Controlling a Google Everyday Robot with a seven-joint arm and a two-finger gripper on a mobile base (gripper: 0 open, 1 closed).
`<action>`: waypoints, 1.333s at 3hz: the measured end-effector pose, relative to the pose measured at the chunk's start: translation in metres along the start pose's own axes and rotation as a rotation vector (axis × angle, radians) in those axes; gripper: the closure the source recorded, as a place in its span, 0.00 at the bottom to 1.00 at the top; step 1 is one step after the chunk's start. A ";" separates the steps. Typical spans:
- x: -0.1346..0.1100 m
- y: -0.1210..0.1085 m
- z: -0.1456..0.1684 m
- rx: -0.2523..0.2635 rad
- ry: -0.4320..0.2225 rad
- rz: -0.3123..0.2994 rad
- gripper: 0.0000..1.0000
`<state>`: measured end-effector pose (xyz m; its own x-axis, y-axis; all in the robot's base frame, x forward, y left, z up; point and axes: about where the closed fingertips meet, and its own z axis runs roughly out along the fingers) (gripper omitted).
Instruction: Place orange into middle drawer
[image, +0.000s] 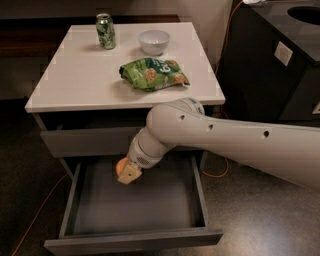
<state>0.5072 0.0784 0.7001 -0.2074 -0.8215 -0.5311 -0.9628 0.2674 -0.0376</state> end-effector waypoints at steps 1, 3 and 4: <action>0.051 -0.006 0.024 0.006 0.038 0.024 1.00; 0.121 -0.008 0.078 0.047 0.052 0.000 1.00; 0.153 -0.023 0.111 0.069 0.022 0.005 1.00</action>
Offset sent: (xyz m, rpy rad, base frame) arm -0.0058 -0.0705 -0.1420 -0.0693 -0.0254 -0.0174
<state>0.5169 0.0024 0.5256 -0.2164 -0.8308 -0.5127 -0.9478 0.3047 -0.0938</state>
